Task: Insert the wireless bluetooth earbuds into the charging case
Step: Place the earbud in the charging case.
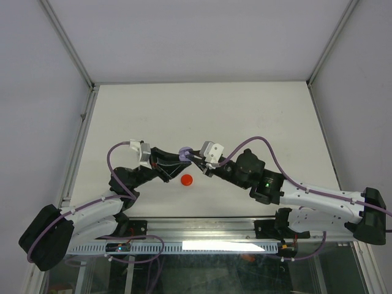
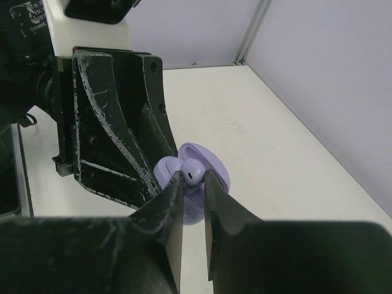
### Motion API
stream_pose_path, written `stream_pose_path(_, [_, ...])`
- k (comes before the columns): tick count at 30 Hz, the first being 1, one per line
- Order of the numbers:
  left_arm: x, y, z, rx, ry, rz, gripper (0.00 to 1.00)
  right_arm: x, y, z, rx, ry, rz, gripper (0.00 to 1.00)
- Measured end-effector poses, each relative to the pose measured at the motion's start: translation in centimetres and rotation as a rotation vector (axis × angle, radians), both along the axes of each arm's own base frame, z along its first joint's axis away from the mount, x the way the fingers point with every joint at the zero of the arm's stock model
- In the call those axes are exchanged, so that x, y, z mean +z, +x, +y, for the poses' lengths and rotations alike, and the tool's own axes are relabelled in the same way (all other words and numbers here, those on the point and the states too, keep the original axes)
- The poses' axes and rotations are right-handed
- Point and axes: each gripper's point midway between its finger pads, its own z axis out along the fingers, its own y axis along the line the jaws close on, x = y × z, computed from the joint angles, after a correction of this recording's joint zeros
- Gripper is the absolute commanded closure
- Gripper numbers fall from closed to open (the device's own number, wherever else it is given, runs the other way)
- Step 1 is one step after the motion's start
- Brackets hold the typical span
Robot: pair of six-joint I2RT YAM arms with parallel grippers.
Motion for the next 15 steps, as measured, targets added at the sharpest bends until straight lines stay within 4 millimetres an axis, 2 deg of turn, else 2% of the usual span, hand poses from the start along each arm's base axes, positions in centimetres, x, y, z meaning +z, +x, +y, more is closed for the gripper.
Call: stream_pose_path(15, [-0.25, -0.41, 0.28, -0.003, -0.012, -0.01, 0.9, -0.53, -0.47, 0.48, 0.022, 0.014, 0.057, 0.75])
